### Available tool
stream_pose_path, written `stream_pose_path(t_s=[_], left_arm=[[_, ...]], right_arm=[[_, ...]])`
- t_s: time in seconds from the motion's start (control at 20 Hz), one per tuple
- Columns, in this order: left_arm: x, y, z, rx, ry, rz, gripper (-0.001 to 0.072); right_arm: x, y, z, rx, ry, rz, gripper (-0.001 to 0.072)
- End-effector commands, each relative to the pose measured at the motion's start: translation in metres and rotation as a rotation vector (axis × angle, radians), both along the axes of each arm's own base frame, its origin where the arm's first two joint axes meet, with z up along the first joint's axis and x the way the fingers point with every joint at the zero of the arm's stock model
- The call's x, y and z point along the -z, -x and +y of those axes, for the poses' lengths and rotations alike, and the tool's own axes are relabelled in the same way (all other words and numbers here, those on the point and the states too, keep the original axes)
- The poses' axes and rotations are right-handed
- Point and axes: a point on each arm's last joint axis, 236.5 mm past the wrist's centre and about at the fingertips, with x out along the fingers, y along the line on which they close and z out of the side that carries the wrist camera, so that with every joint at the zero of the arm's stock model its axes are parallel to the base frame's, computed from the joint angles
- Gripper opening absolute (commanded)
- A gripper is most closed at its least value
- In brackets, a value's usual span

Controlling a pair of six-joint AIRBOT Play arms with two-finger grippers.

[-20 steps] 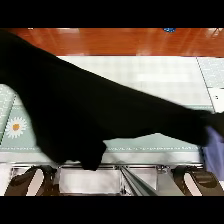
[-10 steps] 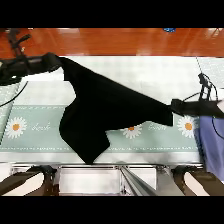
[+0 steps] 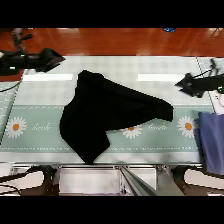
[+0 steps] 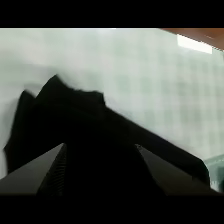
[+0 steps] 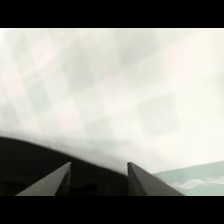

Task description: Fold the shirts.

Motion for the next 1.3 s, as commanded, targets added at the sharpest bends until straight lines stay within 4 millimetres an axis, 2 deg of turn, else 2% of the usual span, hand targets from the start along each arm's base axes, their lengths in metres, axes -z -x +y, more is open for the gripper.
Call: stream_pose_path(t_s=[0.0,0.05,0.1,0.15,0.2,0.3,0.4,0.5,0.7,0.9,1.0,1.15,1.2,1.25], left_arm=[[0.005,0.055,0.065,-0.033,-0.009,0.192,0.0508],[0.015,0.074,0.081,-0.057,-0.045,0.232,0.0509],[0.027,0.094,0.091,-0.086,-0.072,0.270,0.0508],[0.043,0.118,0.091,-0.102,-0.069,0.319,0.0508],[0.060,0.144,0.081,-0.104,-0.044,0.373,0.0508],[0.098,0.185,0.064,-0.136,-0.006,0.450,0.0508],[0.137,0.216,0.051,-0.189,0.034,0.533,0.0508],[0.162,0.237,0.043,-0.208,0.069,0.610,0.0508],[0.182,0.243,0.039,-0.227,0.068,0.643,0.0508],[0.203,0.250,0.020,-0.173,0.059,0.709,0.0508],[0.208,0.246,0.007,-0.148,0.053,0.709,0.0508],[0.212,0.241,-0.030,-0.055,0.042,0.690,0.0489],[0.211,0.239,-0.039,-0.012,0.022,0.668,0.0304],[0.208,0.235,-0.043,0.032,0.000,0.632,0.0030]], right_arm=[[-0.038,0.019,-0.074,0.088,0.043,-0.034,0.0409],[-0.035,0.036,-0.086,0.109,0.061,-0.006,0.0406],[-0.026,0.052,-0.087,0.111,0.066,0.020,0.0406],[-0.015,0.067,-0.079,0.105,0.053,0.045,0.0406],[0.001,0.084,-0.062,0.094,0.022,0.074,0.0406],[0.020,0.102,-0.025,0.069,-0.047,0.053,0.0406],[0.029,0.114,0.004,0.064,-0.108,0.013,0.0406],[0.028,0.123,0.020,0.042,-0.141,-0.008,0.0406],[0.021,0.126,0.028,0.021,-0.152,-0.026,0.0406],[0.021,0.129,0.031,0.005,-0.158,-0.021,0.0406],[0.020,0.129,0.031,0.003,-0.160,-0.020,0.0406],[0.021,0.129,0.031,0.002,-0.161,-0.019,0.0406],[0.021,0.129,0.031,0.005,-0.157,-0.020,0.0406],[0.022,0.128,0.028,0.009,-0.145,-0.020,0.0406]])
